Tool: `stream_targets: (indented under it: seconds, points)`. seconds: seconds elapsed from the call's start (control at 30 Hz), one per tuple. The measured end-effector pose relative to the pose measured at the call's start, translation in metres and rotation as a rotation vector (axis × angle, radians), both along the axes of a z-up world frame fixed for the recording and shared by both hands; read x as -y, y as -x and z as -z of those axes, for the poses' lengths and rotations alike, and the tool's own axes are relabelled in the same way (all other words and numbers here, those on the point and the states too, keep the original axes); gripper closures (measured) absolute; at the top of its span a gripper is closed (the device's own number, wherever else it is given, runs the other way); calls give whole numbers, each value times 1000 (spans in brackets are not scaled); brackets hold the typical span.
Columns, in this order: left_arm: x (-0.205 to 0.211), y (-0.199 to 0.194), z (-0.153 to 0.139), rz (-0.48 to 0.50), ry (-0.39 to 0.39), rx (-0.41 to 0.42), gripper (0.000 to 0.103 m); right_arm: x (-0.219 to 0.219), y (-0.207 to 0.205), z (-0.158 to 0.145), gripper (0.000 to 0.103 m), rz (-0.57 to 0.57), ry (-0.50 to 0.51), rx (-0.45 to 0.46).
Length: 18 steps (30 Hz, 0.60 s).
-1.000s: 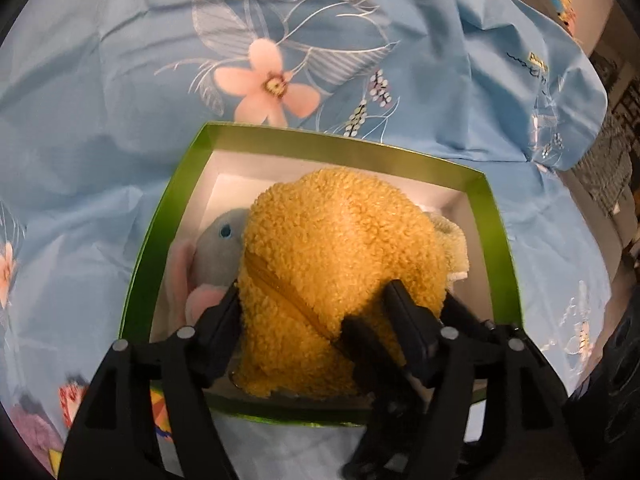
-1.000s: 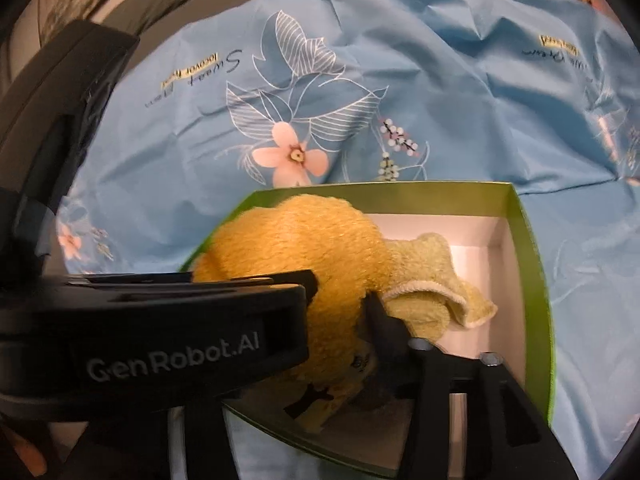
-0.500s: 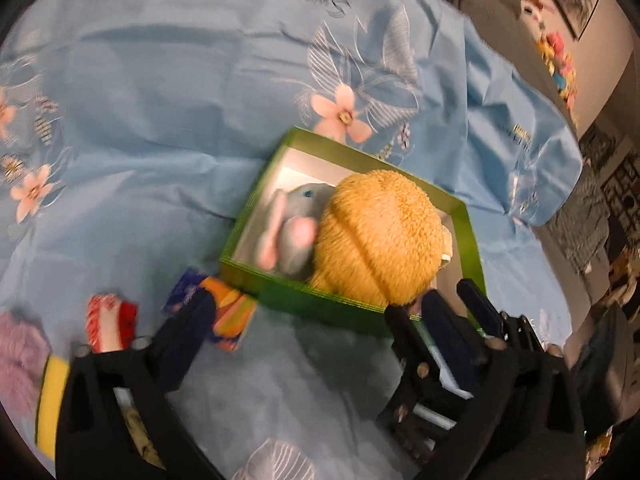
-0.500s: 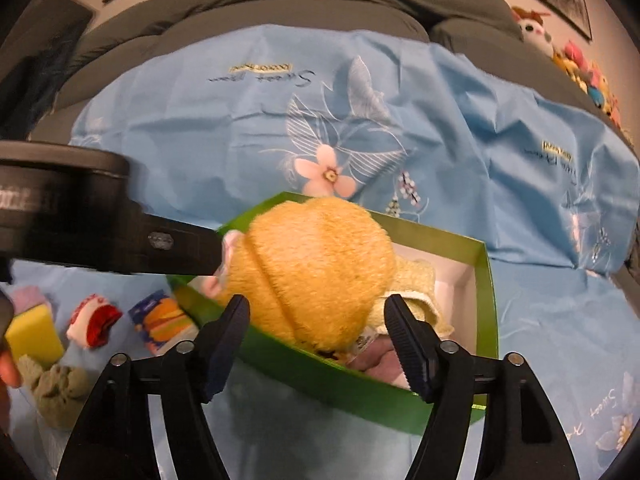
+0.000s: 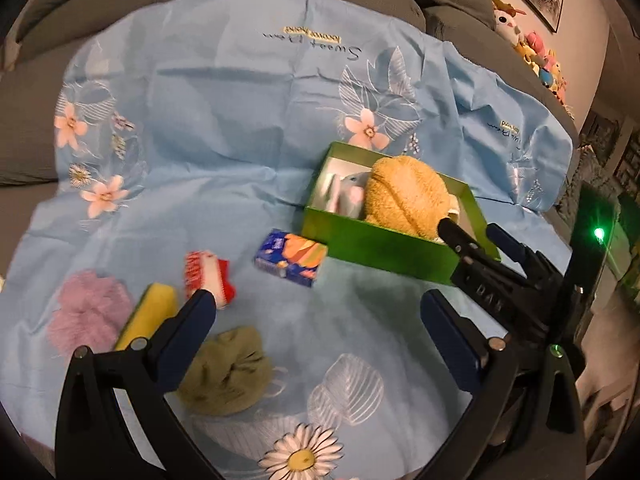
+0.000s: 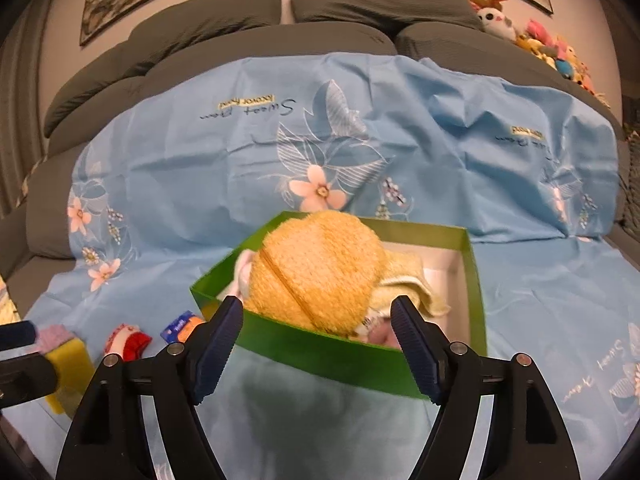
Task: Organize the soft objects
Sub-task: 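Move the left gripper over to the olive-green knit cloth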
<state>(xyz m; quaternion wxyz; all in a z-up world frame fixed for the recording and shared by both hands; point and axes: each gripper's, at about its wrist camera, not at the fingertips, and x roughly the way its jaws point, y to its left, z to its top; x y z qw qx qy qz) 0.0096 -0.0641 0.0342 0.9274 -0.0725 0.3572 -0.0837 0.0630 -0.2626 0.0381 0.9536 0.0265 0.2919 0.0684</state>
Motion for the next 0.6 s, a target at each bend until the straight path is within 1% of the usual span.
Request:
stream_targets:
  seconds: [0.1, 0.23, 0.37, 0.47, 0.6]
  points:
    - [-10, 18, 5, -20, 9, 17, 1, 0, 10, 2, 26, -9, -22, -19]
    - [-23, 31, 15, -41, 13, -12, 1, -8, 26, 10, 26, -58, -47, -45]
    - [-34, 43, 24, -58, 27, -32, 1, -19, 36, 13, 26, -100, -37, -54]
    - [-38, 51, 29, -72, 12, -36, 1, -26, 44, 14, 26, -121, -27, -43]
    - [-46, 56, 35, -84, 8, -41, 1, -33, 51, 20, 26, -148, -33, -70]
